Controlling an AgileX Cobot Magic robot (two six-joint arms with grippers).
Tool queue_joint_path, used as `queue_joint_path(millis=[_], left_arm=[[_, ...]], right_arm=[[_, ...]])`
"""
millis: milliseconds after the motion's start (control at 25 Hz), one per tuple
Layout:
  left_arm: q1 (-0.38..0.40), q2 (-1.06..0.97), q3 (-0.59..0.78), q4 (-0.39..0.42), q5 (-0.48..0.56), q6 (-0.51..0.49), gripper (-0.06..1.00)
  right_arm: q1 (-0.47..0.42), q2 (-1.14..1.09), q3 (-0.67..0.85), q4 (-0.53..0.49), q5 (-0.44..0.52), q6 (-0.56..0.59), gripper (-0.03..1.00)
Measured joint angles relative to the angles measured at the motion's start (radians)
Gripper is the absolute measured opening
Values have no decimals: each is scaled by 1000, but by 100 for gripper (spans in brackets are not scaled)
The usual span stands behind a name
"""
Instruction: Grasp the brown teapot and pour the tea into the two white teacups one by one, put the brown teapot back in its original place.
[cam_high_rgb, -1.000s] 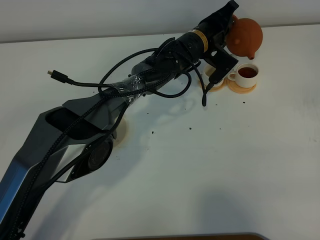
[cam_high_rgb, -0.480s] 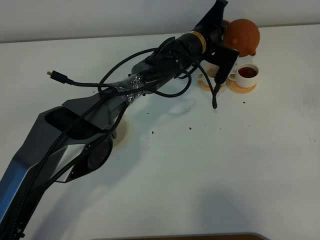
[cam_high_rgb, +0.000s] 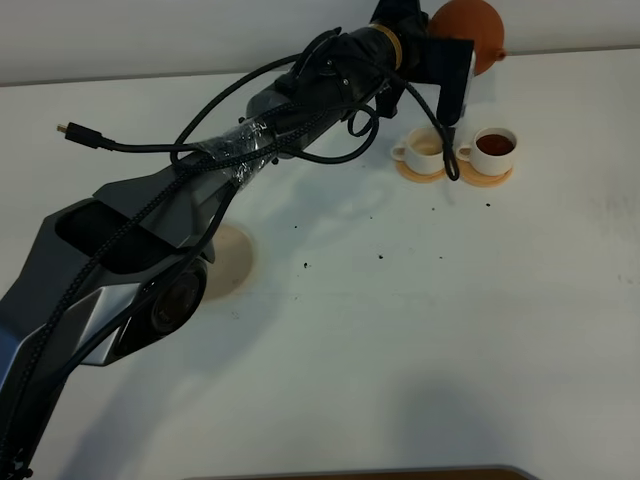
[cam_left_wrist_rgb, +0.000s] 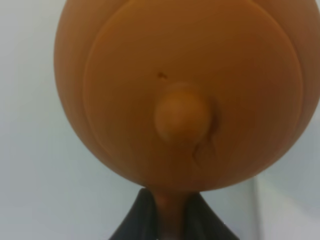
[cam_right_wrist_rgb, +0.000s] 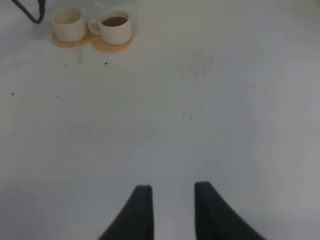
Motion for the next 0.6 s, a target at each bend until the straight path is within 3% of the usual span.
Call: queue_joint_path(millis=[360, 600], left_arm=[[-61, -91, 0, -193, 379, -93, 14], [-94, -128, 0, -232, 598, -206, 14]], right_arm=[[0, 0, 0, 0, 0, 0, 24], [0, 0, 0, 0, 0, 0, 24]])
